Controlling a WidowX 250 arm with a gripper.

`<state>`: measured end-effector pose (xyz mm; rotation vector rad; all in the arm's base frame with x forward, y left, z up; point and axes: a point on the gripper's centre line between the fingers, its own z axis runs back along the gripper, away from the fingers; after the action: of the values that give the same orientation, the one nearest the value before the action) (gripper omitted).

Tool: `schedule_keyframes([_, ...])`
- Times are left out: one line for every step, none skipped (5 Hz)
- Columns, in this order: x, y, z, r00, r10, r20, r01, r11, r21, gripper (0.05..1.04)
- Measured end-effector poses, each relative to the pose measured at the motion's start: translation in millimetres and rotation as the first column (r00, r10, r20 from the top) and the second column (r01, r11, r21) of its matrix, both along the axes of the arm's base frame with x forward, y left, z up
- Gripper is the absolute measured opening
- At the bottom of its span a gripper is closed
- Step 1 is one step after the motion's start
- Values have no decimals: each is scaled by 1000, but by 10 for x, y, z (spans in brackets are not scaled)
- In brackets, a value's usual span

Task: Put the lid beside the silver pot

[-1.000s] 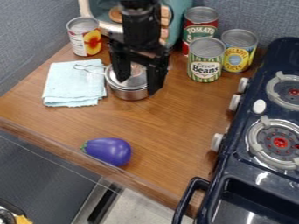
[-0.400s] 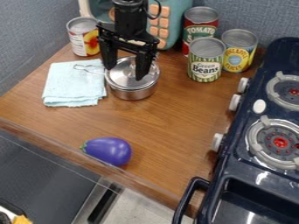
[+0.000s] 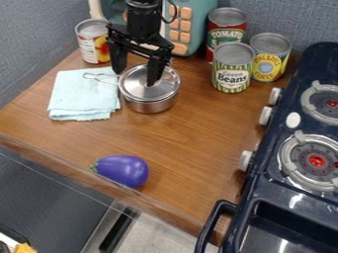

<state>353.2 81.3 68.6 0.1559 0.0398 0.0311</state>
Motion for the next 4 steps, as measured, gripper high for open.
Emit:
schedule_keyframes([83, -32, -116, 1000, 17, 15, -18, 1000, 14, 1000])
schedule_keyframes([179, -25, -127, 994, 66, 89, -68, 998, 19, 1000])
schedule_keyframes([181, -34, -183, 987, 110, 115, -111, 994, 8, 1000])
schedule_keyframes([193, -30, -186, 984, 128, 125, -128, 992, -13, 1000])
